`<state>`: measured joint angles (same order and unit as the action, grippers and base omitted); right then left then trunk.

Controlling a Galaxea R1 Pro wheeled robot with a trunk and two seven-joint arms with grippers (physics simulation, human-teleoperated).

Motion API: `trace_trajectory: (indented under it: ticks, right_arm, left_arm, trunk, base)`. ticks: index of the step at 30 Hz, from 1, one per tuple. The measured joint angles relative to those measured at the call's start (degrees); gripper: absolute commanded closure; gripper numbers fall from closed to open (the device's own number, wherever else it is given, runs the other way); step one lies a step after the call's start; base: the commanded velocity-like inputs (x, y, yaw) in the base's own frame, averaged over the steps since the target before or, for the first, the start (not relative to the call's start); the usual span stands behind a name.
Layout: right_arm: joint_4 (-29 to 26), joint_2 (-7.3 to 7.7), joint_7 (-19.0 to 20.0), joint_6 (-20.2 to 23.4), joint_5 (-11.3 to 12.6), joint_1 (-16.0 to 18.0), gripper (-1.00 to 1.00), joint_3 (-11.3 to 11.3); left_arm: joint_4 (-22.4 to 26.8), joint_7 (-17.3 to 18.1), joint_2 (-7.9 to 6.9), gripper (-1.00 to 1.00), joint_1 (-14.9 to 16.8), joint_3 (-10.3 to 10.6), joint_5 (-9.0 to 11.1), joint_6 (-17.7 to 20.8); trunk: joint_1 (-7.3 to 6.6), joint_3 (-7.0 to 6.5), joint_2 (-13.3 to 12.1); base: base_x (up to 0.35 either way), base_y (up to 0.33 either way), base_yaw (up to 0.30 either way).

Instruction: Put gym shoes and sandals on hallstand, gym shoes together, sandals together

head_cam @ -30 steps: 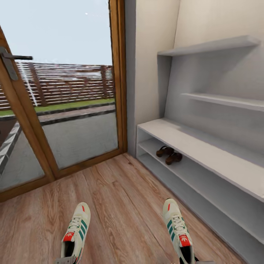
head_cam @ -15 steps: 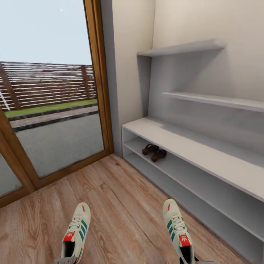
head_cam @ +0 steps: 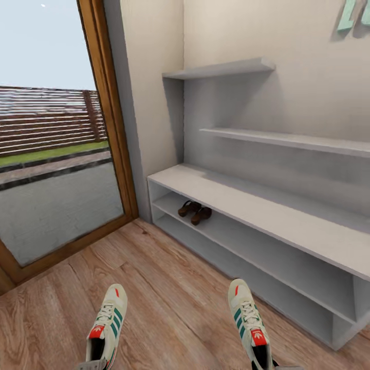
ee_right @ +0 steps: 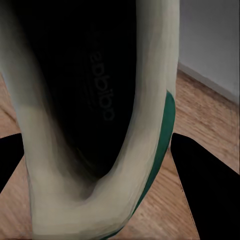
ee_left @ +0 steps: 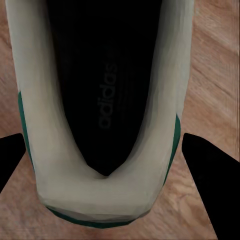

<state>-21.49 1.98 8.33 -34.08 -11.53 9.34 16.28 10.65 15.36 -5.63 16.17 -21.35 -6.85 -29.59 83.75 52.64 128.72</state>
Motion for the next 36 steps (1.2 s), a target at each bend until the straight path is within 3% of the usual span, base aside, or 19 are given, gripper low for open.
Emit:
trace_trajectory:
  ticks: [9, 22, 36]
  right_arm:
    - [0.0, 0.00, -0.1, 0.0, 0.1, 0.0, 1.00, 0.0]
    - [0.0, 0.00, -0.3, 0.0, 0.1, 0.0, 1.00, 0.0]
    - [-0.1, 0.00, -0.3, 0.0, 0.1, 0.0, 1.00, 0.1]
  left_arm:
    - [0.0, 0.0, -0.04, 1.00, 0.0, 0.1, -0.2, -0.1]
    - [0.0, 0.1, -0.06, 1.00, 0.0, 0.0, -0.1, -0.1]
    - [0.0, 0.1, -0.08, 1.00, 0.0, 0.0, -0.1, -0.1]
  trunk:
    - [0.00, 0.05, 0.0]
    - [0.00, 0.33, 0.0]
    - [0.00, 0.65, 0.0]
  base:
    - [0.000, 0.033, -0.292]
    - [0.000, 0.269, -0.292]
    - [0.000, 0.049, -0.292]
